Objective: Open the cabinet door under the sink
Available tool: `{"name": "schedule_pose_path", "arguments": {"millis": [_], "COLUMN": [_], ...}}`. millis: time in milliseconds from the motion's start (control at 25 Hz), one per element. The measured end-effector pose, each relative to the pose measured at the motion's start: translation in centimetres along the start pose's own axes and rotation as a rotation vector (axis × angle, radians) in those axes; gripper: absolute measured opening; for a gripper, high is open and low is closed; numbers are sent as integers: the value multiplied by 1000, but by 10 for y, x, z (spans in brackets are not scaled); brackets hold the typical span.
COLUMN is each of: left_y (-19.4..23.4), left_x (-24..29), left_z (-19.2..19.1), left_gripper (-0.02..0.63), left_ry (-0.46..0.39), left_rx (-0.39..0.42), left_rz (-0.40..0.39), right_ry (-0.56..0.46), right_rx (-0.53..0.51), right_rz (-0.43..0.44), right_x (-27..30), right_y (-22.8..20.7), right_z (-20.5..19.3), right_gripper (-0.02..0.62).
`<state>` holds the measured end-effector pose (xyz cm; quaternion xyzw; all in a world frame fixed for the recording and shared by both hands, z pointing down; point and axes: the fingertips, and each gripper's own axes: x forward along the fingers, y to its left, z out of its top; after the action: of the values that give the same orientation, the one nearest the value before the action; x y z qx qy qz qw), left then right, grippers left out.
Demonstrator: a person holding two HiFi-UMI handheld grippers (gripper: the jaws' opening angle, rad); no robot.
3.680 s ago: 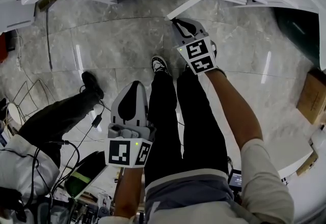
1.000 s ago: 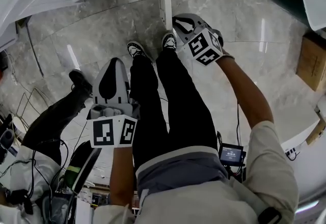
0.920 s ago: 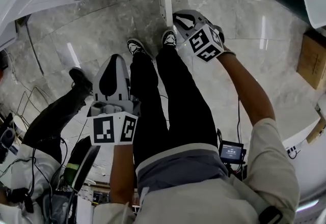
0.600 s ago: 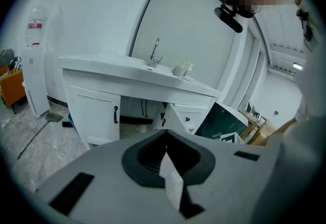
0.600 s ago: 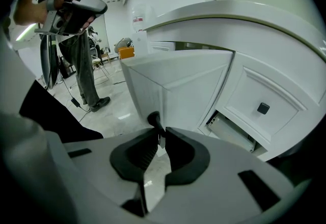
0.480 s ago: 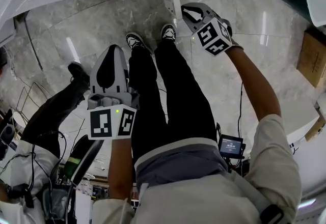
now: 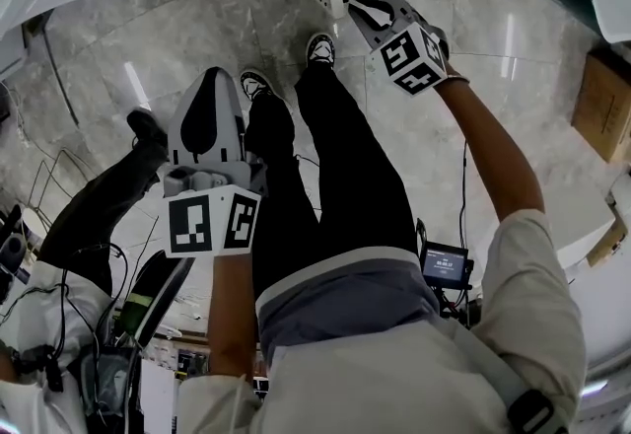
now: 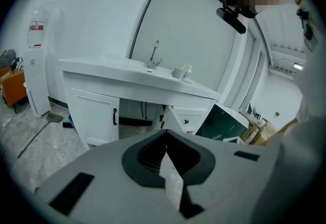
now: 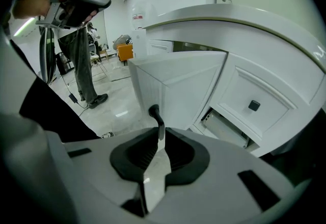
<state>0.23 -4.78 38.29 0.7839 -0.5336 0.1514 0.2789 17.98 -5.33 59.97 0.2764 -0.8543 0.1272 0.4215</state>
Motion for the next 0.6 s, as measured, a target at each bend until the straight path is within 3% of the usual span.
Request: {"name": "schedule_pose_path", "arguments": {"millis": [200,600], "left_y": [-4,5], "left_x": [-4,-22], "left_z": [12,50], "left_gripper": [2,2], "left_ry": [-9,-57], "left_rx": [7,30], "left_rz": [-24,-41], "right_ry": [10,-54], "right_rx": [98,289], "right_rz": [-32,-93], "right_x": [-23,-67], "right_y": [-2,5], "right_z": [-5,31], "right_gripper": [48,46]}}
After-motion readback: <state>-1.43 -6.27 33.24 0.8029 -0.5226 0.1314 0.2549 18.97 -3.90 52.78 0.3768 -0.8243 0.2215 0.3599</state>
